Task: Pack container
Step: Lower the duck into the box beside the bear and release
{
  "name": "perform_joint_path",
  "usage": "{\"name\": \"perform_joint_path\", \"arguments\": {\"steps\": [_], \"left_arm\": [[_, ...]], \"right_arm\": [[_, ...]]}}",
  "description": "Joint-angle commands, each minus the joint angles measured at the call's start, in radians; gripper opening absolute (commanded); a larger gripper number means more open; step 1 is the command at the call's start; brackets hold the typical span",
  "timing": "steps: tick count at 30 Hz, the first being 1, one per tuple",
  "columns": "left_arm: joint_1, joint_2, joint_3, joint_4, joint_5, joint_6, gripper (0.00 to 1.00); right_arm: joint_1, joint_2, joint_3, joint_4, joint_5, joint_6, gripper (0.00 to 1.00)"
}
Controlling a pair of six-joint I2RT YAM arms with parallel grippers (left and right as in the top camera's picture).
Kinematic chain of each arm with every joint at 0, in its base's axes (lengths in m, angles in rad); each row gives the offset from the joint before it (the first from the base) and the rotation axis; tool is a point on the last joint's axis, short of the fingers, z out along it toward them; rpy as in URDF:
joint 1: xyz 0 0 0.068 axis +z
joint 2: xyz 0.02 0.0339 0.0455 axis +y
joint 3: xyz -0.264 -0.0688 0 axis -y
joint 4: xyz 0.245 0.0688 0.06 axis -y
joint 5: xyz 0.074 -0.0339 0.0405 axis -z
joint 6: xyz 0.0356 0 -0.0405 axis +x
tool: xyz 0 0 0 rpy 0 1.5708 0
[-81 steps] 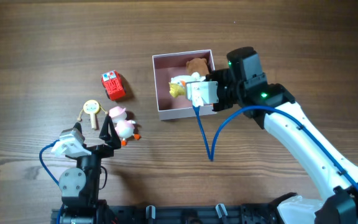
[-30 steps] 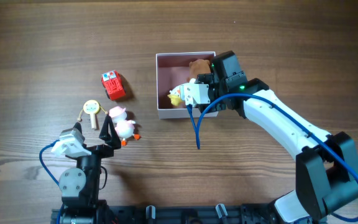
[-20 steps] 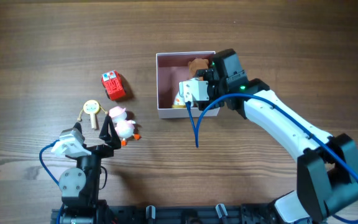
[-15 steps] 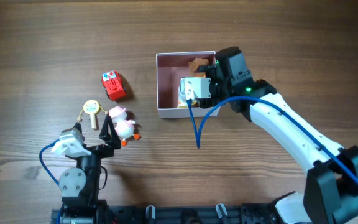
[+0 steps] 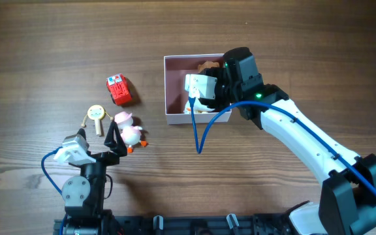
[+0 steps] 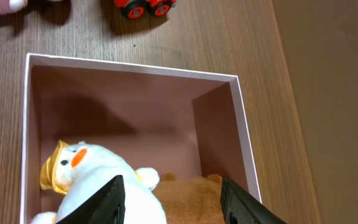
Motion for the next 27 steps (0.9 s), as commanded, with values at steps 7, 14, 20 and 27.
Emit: {"name": "perform_joint_path", "arguments": {"steps": [7, 14, 20, 27], "left_arm": [[-0.005, -0.006, -0.007, 0.003, -0.01, 0.015, 1.0], [-0.005, -0.006, -0.007, 0.002, -0.01, 0.015, 1.0], [-0.005, -0.006, -0.007, 0.003, -0.01, 0.015, 1.0], [-0.005, -0.006, -0.007, 0.003, -0.01, 0.015, 1.0]], "right_arm": [[0.003, 0.024, 0.018, -0.009, 0.115, 0.13, 0.04], [0.003, 0.026, 0.015, -0.12, 0.21, 0.299, 0.04], [0.003, 0.037, 0.015, -0.166, 0.206, 0.438, 0.04], [0.003, 0.168, 0.015, -0.166, 0.203, 0.478, 0.04]]}}
